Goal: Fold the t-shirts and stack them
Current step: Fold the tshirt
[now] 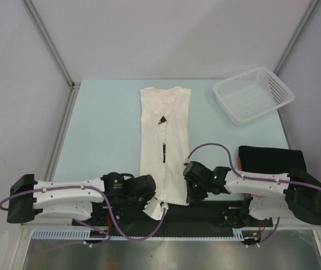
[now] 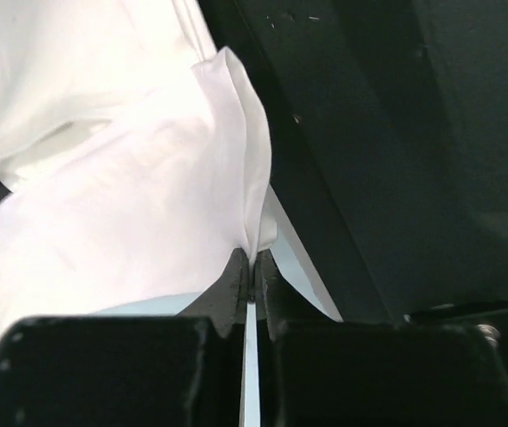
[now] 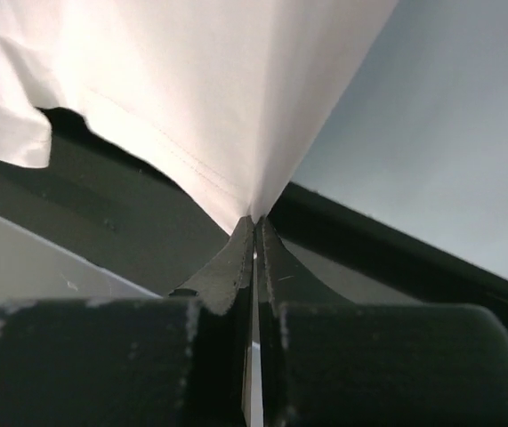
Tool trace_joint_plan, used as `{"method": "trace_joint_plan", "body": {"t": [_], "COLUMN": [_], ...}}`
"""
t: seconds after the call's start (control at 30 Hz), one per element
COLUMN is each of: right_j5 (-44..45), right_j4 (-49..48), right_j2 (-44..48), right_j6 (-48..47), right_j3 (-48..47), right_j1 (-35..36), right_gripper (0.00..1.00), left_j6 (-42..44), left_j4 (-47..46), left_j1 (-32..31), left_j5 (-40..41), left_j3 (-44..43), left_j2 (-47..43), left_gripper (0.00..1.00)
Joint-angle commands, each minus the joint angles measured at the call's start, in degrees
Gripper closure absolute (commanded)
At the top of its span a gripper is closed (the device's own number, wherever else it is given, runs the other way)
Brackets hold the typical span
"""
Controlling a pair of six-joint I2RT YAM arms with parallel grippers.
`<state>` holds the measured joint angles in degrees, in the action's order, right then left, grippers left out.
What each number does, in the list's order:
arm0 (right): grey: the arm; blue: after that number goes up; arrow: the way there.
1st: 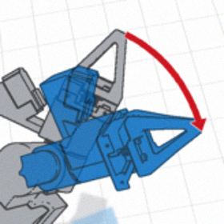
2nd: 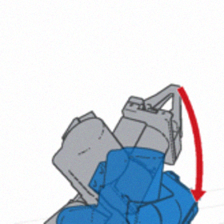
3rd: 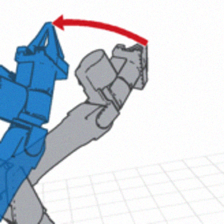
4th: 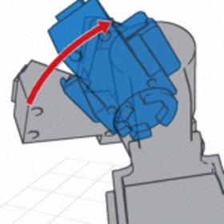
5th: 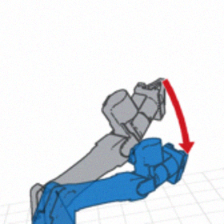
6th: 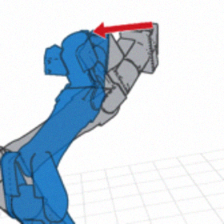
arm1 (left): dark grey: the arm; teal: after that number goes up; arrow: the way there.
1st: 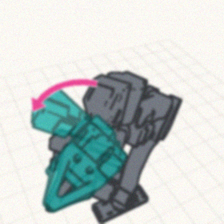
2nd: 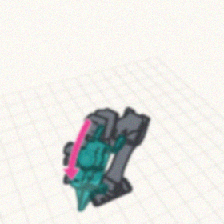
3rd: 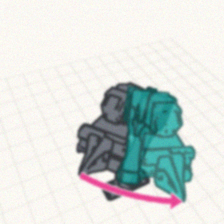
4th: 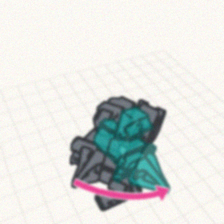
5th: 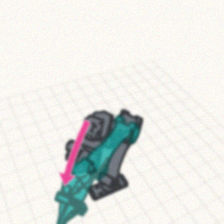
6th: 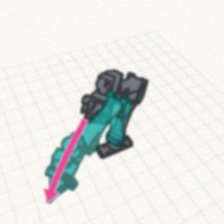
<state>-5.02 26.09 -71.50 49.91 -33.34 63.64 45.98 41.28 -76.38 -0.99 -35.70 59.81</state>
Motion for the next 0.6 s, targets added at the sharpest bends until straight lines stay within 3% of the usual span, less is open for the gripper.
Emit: {"method": "trace_joint_plan", "body": {"t": [0.0, 0.07, 0.27, 0.37, 0.57], "right_j5": [-1.8, -2.4, -2.5, -4.1, -5.1], "right_j4": [7.8, 8.4, 4.8, 0.0, -4.8], "right_j2": [4.6, 5.8, 0.3, -5.1, -19.4], "right_j6": [-1.8, -3.1, -12.2, -14.7, -17.7], "right_j3": [-5.1, -8.5, -17.2, -21.5, -33.4], "right_j1": [-0.8, -4.9, -20.4, -27.7, -34.3], "right_gripper": [1.0, 1.0, 1.0, 1.0, 1.0], "left_j6": [-4.1, -3.2, 0.0, 2.6, 6.1], "left_j4": [5.7, 5.7, 6.3, 5.1, 1.3], "left_j1": [4.7, 13.7, 31.3, 38.1, 47.9], "left_j5": [-7.4, -9.8, -14.7, -15.9, -14.9], "left_j3": [-4.5, -8.0, -21.0, -26.5, -38.9], "left_j2": [-1.5, -1.1, 8.4, 14.9, 29.8], "left_gripper": [1.0, 1.0, 1.0, 1.0, 1.0]}}
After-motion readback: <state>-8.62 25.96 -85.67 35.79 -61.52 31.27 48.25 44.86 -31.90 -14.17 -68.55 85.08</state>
